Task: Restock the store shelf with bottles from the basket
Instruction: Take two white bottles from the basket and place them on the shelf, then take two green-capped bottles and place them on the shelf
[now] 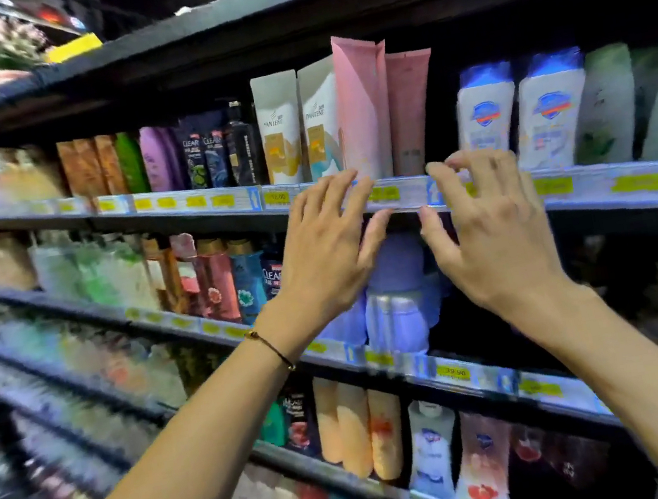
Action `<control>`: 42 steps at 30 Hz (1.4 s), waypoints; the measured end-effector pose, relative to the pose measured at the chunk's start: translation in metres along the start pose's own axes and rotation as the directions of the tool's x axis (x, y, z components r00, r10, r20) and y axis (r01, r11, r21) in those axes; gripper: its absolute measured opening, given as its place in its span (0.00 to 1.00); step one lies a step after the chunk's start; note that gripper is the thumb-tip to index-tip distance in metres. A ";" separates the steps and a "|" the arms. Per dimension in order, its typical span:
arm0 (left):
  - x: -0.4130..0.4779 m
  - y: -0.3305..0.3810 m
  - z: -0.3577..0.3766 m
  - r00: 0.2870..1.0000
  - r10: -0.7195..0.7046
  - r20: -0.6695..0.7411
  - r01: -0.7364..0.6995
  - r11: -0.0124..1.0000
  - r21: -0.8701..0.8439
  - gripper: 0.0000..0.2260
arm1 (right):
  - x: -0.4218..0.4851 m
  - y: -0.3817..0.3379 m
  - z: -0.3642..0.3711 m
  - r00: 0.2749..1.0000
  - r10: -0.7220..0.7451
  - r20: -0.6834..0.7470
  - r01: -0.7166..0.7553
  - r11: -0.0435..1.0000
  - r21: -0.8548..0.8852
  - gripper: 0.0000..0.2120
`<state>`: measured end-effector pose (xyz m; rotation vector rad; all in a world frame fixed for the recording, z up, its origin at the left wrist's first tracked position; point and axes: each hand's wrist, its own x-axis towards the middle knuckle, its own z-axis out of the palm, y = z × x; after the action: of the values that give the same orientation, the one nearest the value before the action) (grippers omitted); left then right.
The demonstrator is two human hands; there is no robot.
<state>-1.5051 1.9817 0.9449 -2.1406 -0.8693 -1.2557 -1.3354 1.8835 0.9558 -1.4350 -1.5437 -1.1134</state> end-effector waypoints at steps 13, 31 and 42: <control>-0.347 -0.251 -0.100 0.752 -0.546 0.368 0.444 0.833 0.330 0.21 | -0.149 -0.341 0.159 0.831 -0.355 0.429 0.114 0.862 0.493 0.20; -0.688 -0.348 -0.082 0.010 -0.736 0.677 0.657 0.515 0.551 0.17 | -0.406 -0.541 0.331 0.235 -0.561 0.793 -0.056 0.807 0.588 0.13; -0.852 -0.352 0.017 -0.489 -0.607 0.627 0.704 0.151 0.694 0.22 | -0.590 -0.592 0.477 -0.267 -0.495 0.827 -0.144 0.869 0.474 0.30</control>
<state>-2.0695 1.9984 0.2165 -1.9726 -3.4057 0.1506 -1.8452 2.1240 0.1758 -1.7856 -2.9446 0.9319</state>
